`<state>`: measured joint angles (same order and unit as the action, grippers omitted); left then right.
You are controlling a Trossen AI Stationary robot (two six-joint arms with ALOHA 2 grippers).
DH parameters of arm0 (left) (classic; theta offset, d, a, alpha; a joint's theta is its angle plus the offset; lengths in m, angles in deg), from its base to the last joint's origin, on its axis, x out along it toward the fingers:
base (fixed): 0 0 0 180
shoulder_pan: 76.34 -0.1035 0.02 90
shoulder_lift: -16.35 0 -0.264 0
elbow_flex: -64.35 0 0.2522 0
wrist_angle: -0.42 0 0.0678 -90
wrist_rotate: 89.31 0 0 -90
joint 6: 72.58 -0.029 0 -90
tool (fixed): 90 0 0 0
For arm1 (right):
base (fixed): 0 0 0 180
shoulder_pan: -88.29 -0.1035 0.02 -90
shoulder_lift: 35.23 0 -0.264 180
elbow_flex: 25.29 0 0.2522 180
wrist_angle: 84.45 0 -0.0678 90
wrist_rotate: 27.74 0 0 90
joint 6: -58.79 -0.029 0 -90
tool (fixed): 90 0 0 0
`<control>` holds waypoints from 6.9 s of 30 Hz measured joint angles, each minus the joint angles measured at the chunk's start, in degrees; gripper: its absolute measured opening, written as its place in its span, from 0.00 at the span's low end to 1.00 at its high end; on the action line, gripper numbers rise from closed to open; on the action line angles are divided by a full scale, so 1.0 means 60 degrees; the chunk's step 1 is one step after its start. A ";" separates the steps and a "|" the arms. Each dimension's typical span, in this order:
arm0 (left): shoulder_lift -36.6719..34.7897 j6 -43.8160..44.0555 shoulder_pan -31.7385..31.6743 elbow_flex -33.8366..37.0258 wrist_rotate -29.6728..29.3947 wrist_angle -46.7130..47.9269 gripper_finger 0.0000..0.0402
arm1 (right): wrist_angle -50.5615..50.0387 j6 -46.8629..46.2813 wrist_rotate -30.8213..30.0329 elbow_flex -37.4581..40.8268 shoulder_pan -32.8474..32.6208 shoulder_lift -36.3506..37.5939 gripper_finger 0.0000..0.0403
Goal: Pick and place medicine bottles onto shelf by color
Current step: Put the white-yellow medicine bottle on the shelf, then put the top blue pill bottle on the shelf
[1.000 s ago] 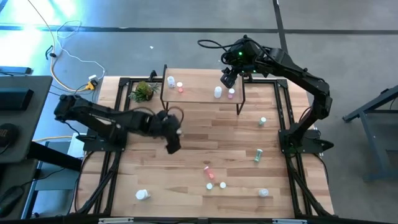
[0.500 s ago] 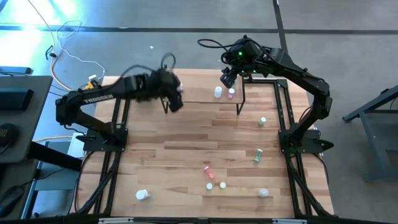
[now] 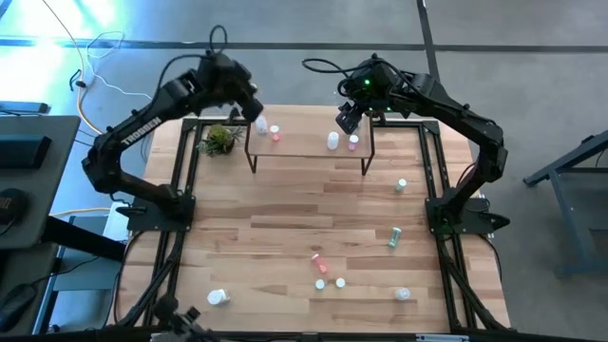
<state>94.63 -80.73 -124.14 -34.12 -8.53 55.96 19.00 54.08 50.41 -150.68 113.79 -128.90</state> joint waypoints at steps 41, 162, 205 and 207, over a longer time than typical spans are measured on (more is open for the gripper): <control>0.3124 0.0410 -0.1017 -0.2115 0.1929 0.2724 0.20 | -0.0076 -0.0747 -0.0754 0.0000 0.0002 -0.0003 0.49; -0.0016 0.1258 0.2367 0.1632 0.3946 0.0552 0.50 | -0.4516 -0.2424 -0.0669 0.0349 -0.2473 0.0249 0.49; -0.0005 0.2342 0.4890 0.1645 0.3320 0.0069 0.50 | -0.0769 -0.8244 -0.0226 1.0370 -0.1738 0.6050 0.57; -0.0005 0.2232 0.4890 0.1645 0.3320 0.0069 0.50 | -0.0743 -0.8244 -0.0226 1.0489 -0.1478 0.6150 0.57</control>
<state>94.61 -67.34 -94.80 -24.26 11.39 56.38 14.54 4.62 49.05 -87.75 104.93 -92.00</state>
